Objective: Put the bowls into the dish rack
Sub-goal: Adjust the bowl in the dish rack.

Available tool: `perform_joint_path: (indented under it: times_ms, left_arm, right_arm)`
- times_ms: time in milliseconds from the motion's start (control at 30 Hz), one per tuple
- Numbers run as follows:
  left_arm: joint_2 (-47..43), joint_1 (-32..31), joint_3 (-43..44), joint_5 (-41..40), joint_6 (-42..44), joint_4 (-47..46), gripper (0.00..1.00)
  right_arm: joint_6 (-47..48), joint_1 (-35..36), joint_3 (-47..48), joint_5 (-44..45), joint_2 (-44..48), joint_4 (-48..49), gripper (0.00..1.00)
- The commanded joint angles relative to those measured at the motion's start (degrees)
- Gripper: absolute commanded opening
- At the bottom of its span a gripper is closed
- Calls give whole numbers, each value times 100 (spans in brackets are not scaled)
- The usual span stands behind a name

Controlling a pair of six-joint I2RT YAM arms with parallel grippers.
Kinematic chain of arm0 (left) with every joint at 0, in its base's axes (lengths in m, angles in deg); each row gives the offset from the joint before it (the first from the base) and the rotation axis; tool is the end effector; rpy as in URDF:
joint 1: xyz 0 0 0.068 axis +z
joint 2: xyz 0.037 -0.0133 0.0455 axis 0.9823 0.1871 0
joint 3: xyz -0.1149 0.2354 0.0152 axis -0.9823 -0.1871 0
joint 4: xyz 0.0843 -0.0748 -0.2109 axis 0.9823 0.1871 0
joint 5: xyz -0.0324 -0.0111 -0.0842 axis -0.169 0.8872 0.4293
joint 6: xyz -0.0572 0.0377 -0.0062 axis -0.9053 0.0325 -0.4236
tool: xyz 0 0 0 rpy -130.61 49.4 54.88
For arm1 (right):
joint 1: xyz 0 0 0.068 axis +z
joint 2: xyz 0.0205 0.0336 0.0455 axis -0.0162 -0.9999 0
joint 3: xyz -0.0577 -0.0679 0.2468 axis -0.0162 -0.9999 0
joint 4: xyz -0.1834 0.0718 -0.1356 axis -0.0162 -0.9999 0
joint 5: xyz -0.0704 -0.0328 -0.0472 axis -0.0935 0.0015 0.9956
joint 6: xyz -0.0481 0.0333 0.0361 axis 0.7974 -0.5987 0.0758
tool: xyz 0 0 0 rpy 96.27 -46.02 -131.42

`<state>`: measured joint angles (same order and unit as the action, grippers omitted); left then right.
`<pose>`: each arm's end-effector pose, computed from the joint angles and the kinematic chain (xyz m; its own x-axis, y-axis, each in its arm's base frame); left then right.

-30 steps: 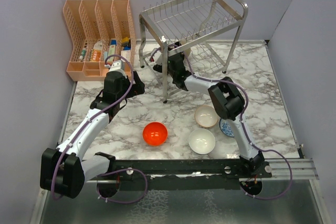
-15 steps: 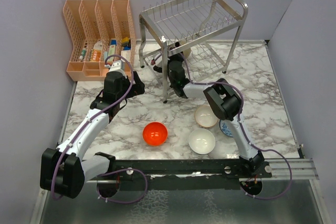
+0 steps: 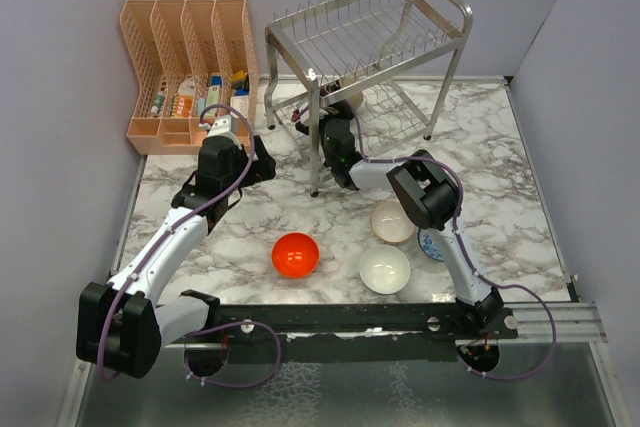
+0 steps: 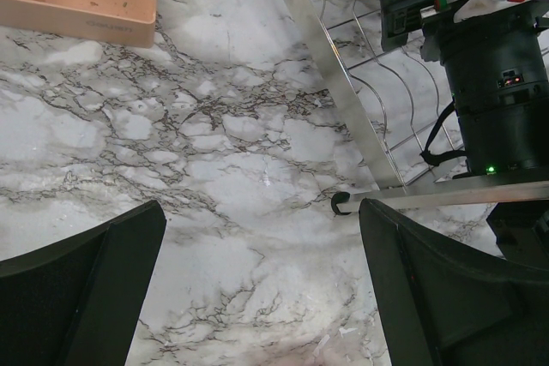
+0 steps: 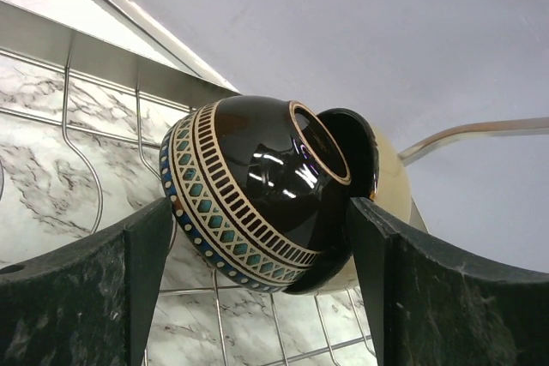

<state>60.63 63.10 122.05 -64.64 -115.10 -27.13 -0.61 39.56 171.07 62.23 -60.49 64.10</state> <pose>0.2435 -0.0678 0.2602 -0.4952 -0.3747 -0.7838 -0.0096 0.9045 -0.4263 0.4235 0.3068 0.1593 0.1371 -0.6284 -0.7657 -0.1620 0.7484 -0.6432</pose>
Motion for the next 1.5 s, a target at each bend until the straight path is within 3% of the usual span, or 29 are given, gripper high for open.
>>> perform_joint_path:
  times_ms: [0, 533, 1033, 1267, 1467]
  left_arm:
    - [-128, 19, -53, 14, -3, -125, 99]
    - [-139, 20, -79, 40, -2, -141, 99]
    - [-176, 4, -99, 43, -2, -131, 99]
    - [-154, 7, -118, 82, -19, -167, 99]
    - [-138, 4, -172, 191, -67, -244, 99]
  right_arm:
    - [-181, -188, 33, 452, 196, 253, 80]
    - [-1226, -260, 914, 1078, 77, -705, 76]
    - [-1434, -260, 1292, 1114, -144, -1229, 77]
    - [-1181, -260, 1437, 1158, -360, -1036, 77]
    - [-1116, -260, 1410, 1107, -304, -1011, 71]
